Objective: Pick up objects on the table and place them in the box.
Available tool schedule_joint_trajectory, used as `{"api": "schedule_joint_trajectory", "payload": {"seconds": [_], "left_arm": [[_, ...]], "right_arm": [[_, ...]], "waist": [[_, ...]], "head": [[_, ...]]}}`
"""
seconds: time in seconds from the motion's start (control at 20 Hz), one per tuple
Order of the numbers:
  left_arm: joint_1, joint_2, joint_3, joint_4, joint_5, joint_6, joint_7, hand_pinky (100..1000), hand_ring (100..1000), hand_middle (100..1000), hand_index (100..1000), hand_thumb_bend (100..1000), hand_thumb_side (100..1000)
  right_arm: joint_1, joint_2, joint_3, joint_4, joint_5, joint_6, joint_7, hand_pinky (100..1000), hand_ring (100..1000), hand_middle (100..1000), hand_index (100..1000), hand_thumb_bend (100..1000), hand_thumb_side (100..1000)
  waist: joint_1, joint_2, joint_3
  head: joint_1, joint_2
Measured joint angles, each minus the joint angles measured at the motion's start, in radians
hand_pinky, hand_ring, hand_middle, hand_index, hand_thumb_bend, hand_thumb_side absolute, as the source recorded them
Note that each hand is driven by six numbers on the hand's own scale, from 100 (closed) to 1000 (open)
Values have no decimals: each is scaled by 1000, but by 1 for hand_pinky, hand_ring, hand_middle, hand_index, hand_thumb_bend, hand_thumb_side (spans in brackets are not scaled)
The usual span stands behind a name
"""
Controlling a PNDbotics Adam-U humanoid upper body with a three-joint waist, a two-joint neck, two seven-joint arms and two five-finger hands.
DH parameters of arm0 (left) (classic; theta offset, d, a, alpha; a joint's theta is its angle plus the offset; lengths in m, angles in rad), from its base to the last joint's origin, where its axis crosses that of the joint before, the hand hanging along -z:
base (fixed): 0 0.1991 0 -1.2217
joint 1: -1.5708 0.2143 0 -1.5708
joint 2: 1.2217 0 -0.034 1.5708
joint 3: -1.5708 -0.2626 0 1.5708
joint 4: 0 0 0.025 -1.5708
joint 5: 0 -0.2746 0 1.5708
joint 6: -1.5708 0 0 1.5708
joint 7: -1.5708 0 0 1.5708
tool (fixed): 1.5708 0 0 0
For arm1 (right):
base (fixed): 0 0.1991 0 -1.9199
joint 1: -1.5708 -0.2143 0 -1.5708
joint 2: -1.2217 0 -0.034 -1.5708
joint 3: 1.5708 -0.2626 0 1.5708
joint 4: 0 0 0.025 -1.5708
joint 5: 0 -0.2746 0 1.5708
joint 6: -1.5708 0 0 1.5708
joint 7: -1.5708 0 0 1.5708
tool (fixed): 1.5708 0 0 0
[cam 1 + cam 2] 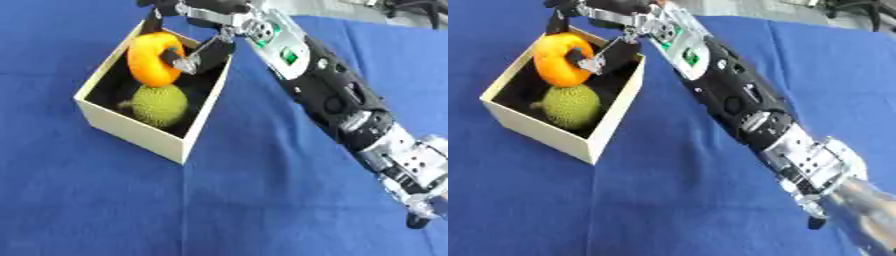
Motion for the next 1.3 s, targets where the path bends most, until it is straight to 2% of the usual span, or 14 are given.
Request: {"api": "schedule_joint_trajectory", "payload": {"seconds": [0.05, 0.3, 0.6, 0.8, 0.85, 0.95, 1.3], "left_arm": [[0, 0, 0, 0, 0, 1, -1, 743, 735, 623, 790, 100, 570], [1, 0, 0, 0, 0, 7, -7, 742, 735, 623, 790, 100, 569], [4, 0, 0, 0, 0, 10, -10, 742, 735, 623, 790, 100, 569], [9, 0, -1, 0, -2, 13, -13, 742, 734, 621, 789, 100, 569], [10, 0, -2, 0, -3, 13, -13, 742, 734, 621, 789, 100, 569], [10, 0, -3, 0, -3, 13, -13, 742, 734, 621, 789, 100, 568], [14, 0, -5, 0, -9, 17, -16, 740, 735, 622, 789, 100, 568]], "right_arm": [[1, 0, 2, 0, 16, -8, 5, 997, 1000, 764, 958, 100, 203], [10, 0, 0, -1, 69, -57, 49, 1000, 1000, 805, 972, 100, 145], [15, -2, -24, -20, 38, -80, 75, 1000, 1000, 825, 1000, 100, 143], [7, -15, -43, -51, -21, -76, 82, 1000, 1000, 855, 1000, 100, 100], [5, -24, -45, -59, -35, -75, 87, 1000, 1000, 852, 1000, 100, 200], [3, -36, -51, -66, -52, -67, 97, 1000, 1000, 844, 1000, 100, 246], [17, -40, -59, -116, -95, -12, 92, 1000, 1000, 808, 1000, 100, 181]], "waist": [[0, 1, -1], [4, 1, -10], [9, 1, -18], [14, -5, -23], [14, -7, -25], [15, -9, -25], [15, -9, -28]], "head": [[1, 0], [8, 0], [15, 0], [18, 0], [19, 0], [20, 0], [28, 3]]}}
